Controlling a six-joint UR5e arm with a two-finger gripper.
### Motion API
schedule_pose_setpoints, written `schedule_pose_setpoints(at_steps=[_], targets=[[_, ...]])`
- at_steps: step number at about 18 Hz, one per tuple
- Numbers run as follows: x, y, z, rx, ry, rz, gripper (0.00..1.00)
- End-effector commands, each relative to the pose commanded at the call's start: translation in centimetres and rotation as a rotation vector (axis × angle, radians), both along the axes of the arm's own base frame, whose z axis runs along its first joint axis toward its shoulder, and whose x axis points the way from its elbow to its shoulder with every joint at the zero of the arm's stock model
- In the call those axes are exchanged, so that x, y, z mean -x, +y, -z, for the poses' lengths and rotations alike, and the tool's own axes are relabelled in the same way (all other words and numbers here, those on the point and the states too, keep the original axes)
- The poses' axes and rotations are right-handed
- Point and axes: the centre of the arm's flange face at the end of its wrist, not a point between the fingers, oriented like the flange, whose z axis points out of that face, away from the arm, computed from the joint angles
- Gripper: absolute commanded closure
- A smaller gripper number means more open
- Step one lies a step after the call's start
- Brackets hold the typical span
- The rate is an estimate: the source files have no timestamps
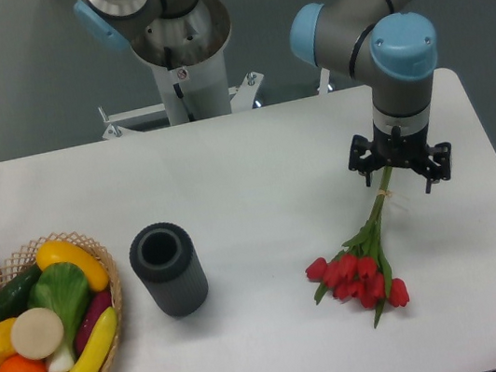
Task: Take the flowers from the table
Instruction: 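Lower the open gripper toward the green tulip stems, then close the gripper around the tulip stems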
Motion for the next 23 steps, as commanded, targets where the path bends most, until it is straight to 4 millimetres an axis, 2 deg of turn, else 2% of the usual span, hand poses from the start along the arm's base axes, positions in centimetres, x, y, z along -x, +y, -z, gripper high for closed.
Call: schedule_pose_setpoints(at_steps=[7, 11, 15, 23], targets=[[-0.4, 0.0, 1.4, 0.008, -0.003, 0.013, 0.0], [0.0, 0.5, 4.9, 0.029, -0.057, 0.016, 0.0], [0.2, 0.5, 4.8, 0.026, -0.062, 0.015, 0.0], [0.6, 0.2, 5.9, 0.032, -0.081, 0.008, 0.0]])
